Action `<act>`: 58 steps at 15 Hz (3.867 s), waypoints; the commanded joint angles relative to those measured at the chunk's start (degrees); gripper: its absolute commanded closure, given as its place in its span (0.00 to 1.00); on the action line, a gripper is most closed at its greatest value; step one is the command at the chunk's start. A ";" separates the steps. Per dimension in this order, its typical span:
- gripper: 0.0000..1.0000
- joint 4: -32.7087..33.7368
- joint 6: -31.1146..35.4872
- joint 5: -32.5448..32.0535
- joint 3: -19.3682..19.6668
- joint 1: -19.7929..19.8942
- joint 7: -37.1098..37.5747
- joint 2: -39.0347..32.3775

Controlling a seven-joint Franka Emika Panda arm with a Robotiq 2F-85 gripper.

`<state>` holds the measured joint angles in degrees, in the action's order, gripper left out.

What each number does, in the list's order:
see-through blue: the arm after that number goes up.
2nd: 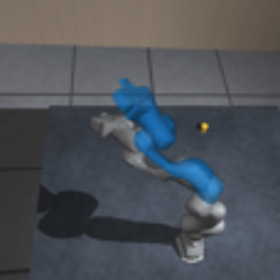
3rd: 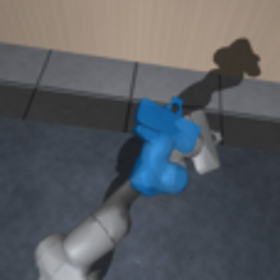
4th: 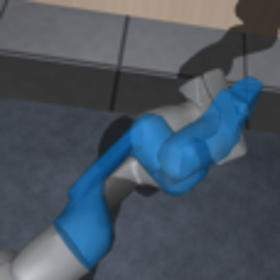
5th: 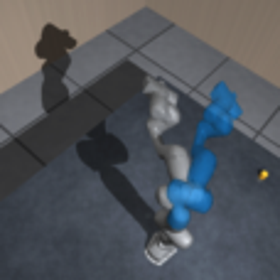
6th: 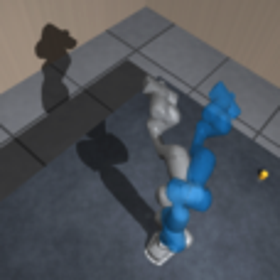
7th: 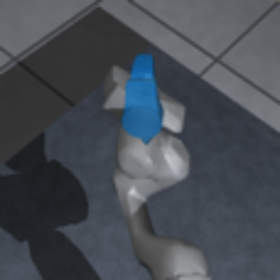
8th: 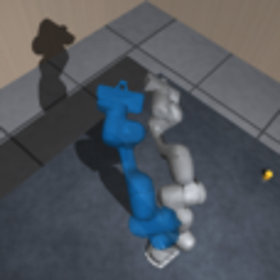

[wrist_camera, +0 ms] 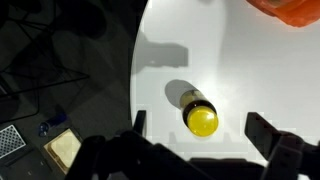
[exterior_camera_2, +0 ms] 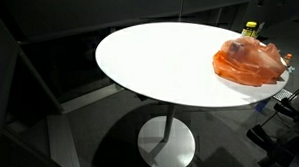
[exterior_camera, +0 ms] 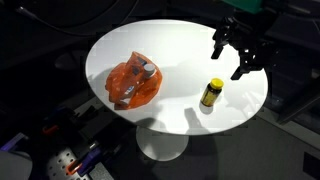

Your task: Put the bottle in the plastic

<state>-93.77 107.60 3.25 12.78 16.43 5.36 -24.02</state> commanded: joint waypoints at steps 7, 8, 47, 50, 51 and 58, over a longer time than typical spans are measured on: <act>0.00 9.26 5.18 1.56 -0.82 -0.38 2.49 -12.04; 0.00 9.42 5.42 1.32 -0.70 -0.68 2.93 -12.48; 0.80 -14.57 3.61 -4.10 -1.20 -7.86 7.12 8.40; 0.80 -18.25 2.51 -4.14 -1.60 -8.04 5.83 11.96; 0.80 -19.26 2.10 -4.14 -1.81 -8.11 5.42 12.99; 0.80 -24.14 -3.13 -3.38 -4.18 -8.98 4.19 18.38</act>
<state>-115.59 106.62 0.06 9.33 7.92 10.66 -8.84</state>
